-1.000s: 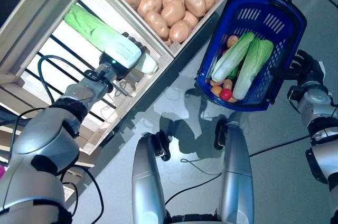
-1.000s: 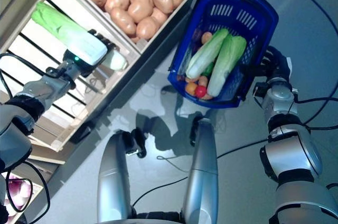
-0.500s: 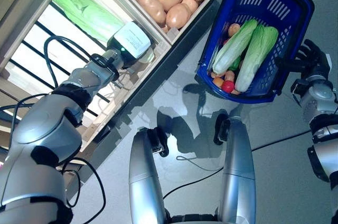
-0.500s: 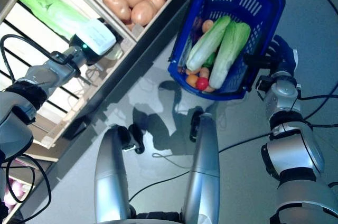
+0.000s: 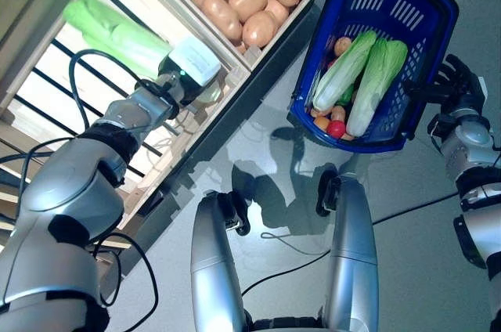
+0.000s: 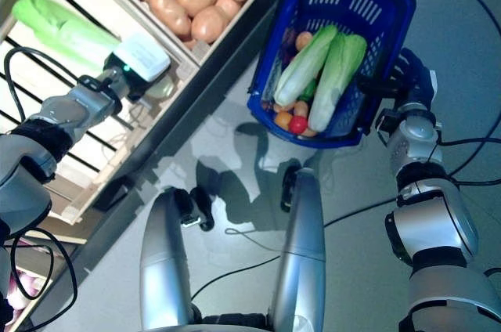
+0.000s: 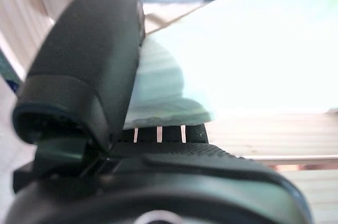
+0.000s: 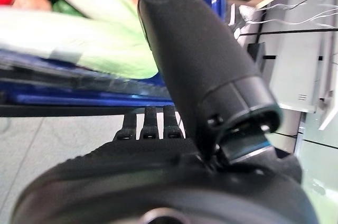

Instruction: Put vegetables into the basket

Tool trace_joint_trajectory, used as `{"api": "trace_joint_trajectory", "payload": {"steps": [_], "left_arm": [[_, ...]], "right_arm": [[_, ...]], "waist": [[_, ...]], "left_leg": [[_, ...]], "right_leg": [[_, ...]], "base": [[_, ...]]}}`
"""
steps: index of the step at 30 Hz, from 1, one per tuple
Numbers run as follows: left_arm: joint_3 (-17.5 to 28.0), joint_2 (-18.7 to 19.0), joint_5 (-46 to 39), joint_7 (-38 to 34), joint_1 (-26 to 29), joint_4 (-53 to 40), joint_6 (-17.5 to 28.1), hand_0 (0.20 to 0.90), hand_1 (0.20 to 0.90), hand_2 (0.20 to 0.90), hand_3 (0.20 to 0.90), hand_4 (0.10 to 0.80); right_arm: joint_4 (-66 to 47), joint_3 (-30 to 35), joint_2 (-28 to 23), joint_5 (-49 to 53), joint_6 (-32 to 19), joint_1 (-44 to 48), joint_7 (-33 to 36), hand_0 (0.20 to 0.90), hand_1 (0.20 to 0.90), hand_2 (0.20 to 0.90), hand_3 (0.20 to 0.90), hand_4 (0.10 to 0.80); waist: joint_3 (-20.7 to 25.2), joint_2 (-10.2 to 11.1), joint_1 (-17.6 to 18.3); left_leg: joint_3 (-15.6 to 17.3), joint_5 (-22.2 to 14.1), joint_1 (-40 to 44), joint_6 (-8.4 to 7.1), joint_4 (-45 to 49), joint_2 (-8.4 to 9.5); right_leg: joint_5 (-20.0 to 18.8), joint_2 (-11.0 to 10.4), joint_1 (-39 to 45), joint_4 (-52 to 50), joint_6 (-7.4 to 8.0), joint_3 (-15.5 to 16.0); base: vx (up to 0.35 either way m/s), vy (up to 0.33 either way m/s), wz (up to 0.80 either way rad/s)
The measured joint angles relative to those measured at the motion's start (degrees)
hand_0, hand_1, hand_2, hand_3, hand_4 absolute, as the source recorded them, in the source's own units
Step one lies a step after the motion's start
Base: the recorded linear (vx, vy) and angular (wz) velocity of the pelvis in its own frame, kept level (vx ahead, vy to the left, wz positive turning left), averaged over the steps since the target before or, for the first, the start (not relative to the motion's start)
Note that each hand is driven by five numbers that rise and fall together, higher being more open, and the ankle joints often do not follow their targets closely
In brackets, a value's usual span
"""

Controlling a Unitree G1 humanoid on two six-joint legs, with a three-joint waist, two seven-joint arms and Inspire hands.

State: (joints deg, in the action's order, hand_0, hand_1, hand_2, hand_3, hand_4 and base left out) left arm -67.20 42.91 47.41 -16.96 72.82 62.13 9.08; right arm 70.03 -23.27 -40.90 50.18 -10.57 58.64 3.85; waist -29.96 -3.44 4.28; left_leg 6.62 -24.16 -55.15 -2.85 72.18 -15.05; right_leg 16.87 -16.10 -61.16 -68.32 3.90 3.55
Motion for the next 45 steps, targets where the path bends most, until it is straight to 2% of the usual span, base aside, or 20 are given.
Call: {"api": "trace_joint_trajectory", "payload": {"steps": [8, 14, 18, 21, 22, 23, 25, 27, 29, 33, 37, 41, 45], "left_arm": [[0.7, 1.9, -1.1, -4.2, -2.3, 0.6, 4.6, 0.300, 0.300, 0.300, 0.300, 0.400], [5.1, 3.8, -7.4, -7.4, -7.5, -2.5, 9.1, 0.300, 0.300, 0.300, 0.300, 0.400], [14.8, 5.0, -18.5, -8.1, -12.4, -5.9, 11.7, 0.300, 0.300, 0.300, 0.300, 0.400], [31.4, 4.1, -29.6, -4.1, -21.4, -10.3, 14.3, 0.300, 0.300, 0.300, 0.300, 0.400], [32.2, 3.7, -31.8, -3.9, -23.1, -10.5, 14.7, 0.300, 0.300, 0.300, 0.300, 0.400], [35.4, 2.6, -34.7, -1.9, -26.2, -11.3, 15.0, 0.300, 0.300, 0.300, 0.300, 0.400], [39.8, 0.7, -39.5, 1.2, -29.9, -12.9, 14.9, 0.300, 0.300, 0.300, 0.300, 0.400], [43.7, -2.4, -47.0, 6.2, -34.7, -15.9, 14.3, 0.300, 0.300, 0.300, 0.300, 0.400], [43.9, -4.4, -54.2, 10.8, -36.7, -17.3, 13.8, 0.300, 0.300, 0.300, 0.300, 0.400], [45.1, -7.5, -63.4, 15.9, -38.8, -21.1, 11.2, 0.300, 0.300, 0.300, 0.300, 0.400], [45.6, -12.0, -72.8, 19.9, -40.1, -24.7, 8.6, 0.300, 0.300, 0.300, 0.300, 0.400], [45.9, -14.1, -77.2, 21.5, -42.4, -29.6, 7.4, 0.300, 0.300, 0.300, 0.300, 0.400], [46.1, -16.5, -77.6, 21.8, -42.7, -31.7, 5.5, 0.300, 0.300, 0.300, 0.300, 0.400]], "right_arm": [[-2.1, 0.0, 0.6, 0.0, -0.1, -0.1, -3.6, 0.900, 0.900, 0.900, 0.900, 0.800], [-6.5, 0.5, 1.0, -0.1, 0.0, -3.3, -5.4, 0.900, 0.900, 0.900, 0.900, 0.800], [-13.6, 2.7, 1.8, -0.3, 0.2, -9.7, -6.3, 0.900, 0.900, 0.900, 0.900, 0.800], [-18.3, 5.8, 5.0, -2.0, 0.6, -14.6, -6.9, 0.900, 0.900, 0.900, 0.900, 0.800], [-18.9, 5.7, 5.6, -2.8, 0.6, -16.4, -7.4, 0.900, 0.900, 0.900, 0.900, 0.800], [-20.9, 5.7, 6.7, -3.7, 0.8, -19.8, -8.2, 0.900, 0.900, 0.900, 0.900, 0.800], [-22.3, 5.7, 7.5, -6.2, 2.2, -22.6, -10.6, 0.900, 0.900, 0.900, 0.900, 0.800], [-25.1, 5.4, 7.8, -7.8, 4.6, -26.1, -13.5, 0.900, 0.900, 0.900, 0.900, 0.800], [-26.1, 4.9, 7.8, -9.5, 6.0, -26.9, -17.0, 0.900, 0.900, 0.900, 0.900, 0.800], [-28.3, 4.8, 7.8, -9.5, 8.9, -26.9, -21.1, 0.900, 0.900, 0.900, 0.900, 0.800], [-28.9, 4.8, 7.9, -9.0, 14.5, -26.9, -25.2, 0.900, 0.900, 0.900, 0.900, 0.800], [-30.3, 4.4, 9.2, -8.7, 20.9, -27.2, -28.8, 0.900, 0.900, 0.900, 0.900, 0.800], [-34.0, 2.2, 10.8, -8.4, 23.2, -27.7, -28.8, 0.900, 0.900, 0.900, 0.900, 0.800]], "waist": [[0.2, 0.3, -0.3], [0.7, 0.8, -0.4], [3.1, 2.7, -0.8], [4.2, 3.5, -0.6], [7.1, 3.5, -0.6], [12.0, 3.4, -1.0], [12.9, 3.4, -1.7], [16.2, 3.0, -2.2], [17.8, 2.7, -2.4], [18.5, 2.2, -2.4], [19.2, 2.5, -2.7], [19.7, 3.2, -2.7], [20.1, 3.5, -3.1]], "left_leg": [[1.7, 1.1, 12.8, -0.29, -8.3, 0.28], [3.3, 2.4, 24.2, -1.69, -17.3, 0.88], [3.6, 4.8, 32.4, -2.81, -26.3, 2.29], [4.4, 7.2, 42.9, -3.71, -35.8, 2.96], [4.4, 7.5, 42.5, -3.95, -37.0, 3.03], [4.6, 8.5, 42.9, -4.31, -40.2, 3.08], [5.0, 10.9, 49.3, -4.79, -46.7, 3.12], [5.7, 14.2, 54.5, -5.11, -55.3, 3.34], [6.1, 17.2, 58.6, -4.89, -61.4, 3.47], [6.2, 18.9, 62.0, -4.86, -66.9, 3.39], [6.3, 20.6, 64.9, -4.14, -71.6, 4.37], [6.2, 21.3, 66.7, -3.81, -74.4, 5.28], [6.0, 21.7, 66.9, -3.80, -75.0, 5.48]], "right_leg": [[-0.5, 0.2, 13.0, 8.0, 0.80, 1.5], [-0.7, 0.1, 23.5, 14.9, 1.26, 3.5], [-0.8, 0.0, 30.9, 20.5, 1.32, 5.3], [-1.3, 0.4, 40.4, 27.0, 1.53, 7.5], [-1.3, 0.5, 39.9, 27.7, 1.51, 7.9], [-1.5, 1.2, 40.1, 30.1, 1.68, 8.5], [-2.8, 2.3, 45.9, 35.1, 1.55, 9.8], [-4.6, 3.8, 50.3, 41.4, 1.98, 11.0], [-6.8, 5.1, 54.3, 46.9, 2.44, 11.6], [-10.4, 6.7, 58.8, 54.7, 3.19, 12.5], [-15.3, 7.9, 63.8, 64.4, 4.15, 12.6], [-19.6, 8.3, 67.9, 72.6, 4.83, 12.7], [-20.1, 8.5, 68.3, 73.4, 4.82, 12.8]], "base": [[0.087, 0.018, 0.01], [0.094, -0.017, -0.01], [0.124, -0.022, 0.06], [0.196, -0.041, 0.02], [0.177, -0.031, 0.04], [0.170, -0.026, 0.02], [0.212, -0.020, 0.00], [0.161, -0.013, 0.05], [0.095, -0.015, 0.04], [0.080, -0.025, 0.01], [0.050, -0.046, 0.00], [0.024, -0.055, -0.02], [0.008, -0.046, 0.03]]}}
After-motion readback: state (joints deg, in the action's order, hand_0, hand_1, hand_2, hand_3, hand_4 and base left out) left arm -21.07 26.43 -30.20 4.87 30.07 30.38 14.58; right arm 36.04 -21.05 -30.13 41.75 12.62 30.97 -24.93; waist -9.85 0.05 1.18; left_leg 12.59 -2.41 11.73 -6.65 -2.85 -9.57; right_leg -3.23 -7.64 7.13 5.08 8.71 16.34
